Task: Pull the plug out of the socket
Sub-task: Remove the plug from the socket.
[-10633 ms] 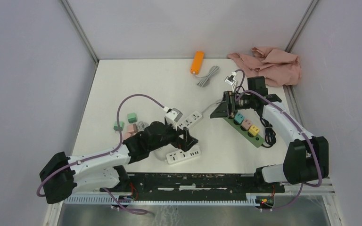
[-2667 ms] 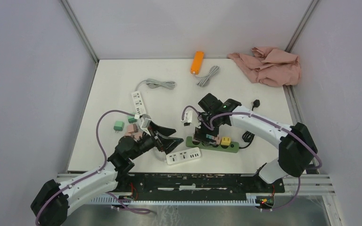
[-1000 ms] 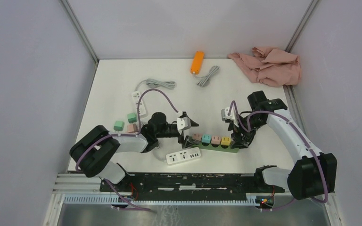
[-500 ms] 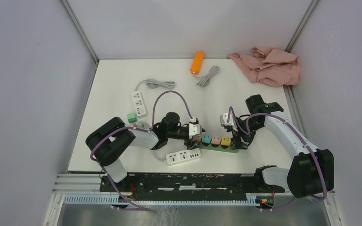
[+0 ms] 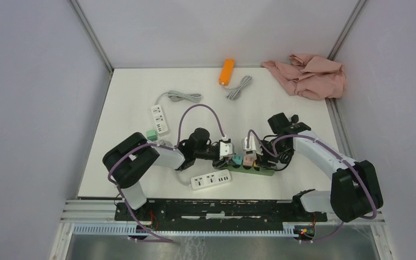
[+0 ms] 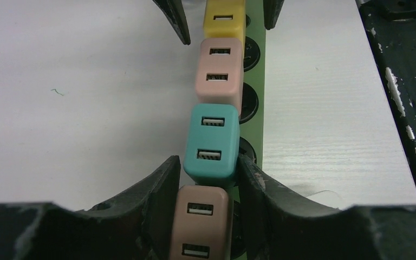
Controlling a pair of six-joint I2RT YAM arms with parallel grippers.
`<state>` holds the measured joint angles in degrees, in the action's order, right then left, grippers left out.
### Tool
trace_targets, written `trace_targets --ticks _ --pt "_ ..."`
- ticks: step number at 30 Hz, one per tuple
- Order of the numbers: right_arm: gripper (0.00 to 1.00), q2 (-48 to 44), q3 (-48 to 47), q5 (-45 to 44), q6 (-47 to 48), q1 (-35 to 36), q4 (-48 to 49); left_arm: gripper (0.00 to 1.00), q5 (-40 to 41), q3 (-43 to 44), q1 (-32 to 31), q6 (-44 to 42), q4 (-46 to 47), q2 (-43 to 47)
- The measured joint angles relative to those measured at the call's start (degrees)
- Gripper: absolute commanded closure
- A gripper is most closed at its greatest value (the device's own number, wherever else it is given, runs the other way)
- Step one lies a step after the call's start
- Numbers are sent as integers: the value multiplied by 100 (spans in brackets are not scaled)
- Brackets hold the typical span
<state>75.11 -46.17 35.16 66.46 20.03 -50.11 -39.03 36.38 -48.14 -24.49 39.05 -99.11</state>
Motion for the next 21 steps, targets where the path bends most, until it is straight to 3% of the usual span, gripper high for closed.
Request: trace_targets --ticks 3,6,9,15,21 --pt "52 63 15 -197 -105 66 131 67 -22 33 0 -4 -24 -61" --pt "66 74 15 -313 -229 114 192 85 -70 48 0 2 -50 -68" --pt "78 72 13 -396 -426 140 179 95 -76 66 0 33 -81 -70" --pt "93 72 2 -577 -730 160 251 97 -66 107 -17 162 -79 -105" --pt "100 118 -68 -608 -820 122 195 97 -24 151 -39 168 -74 -146"
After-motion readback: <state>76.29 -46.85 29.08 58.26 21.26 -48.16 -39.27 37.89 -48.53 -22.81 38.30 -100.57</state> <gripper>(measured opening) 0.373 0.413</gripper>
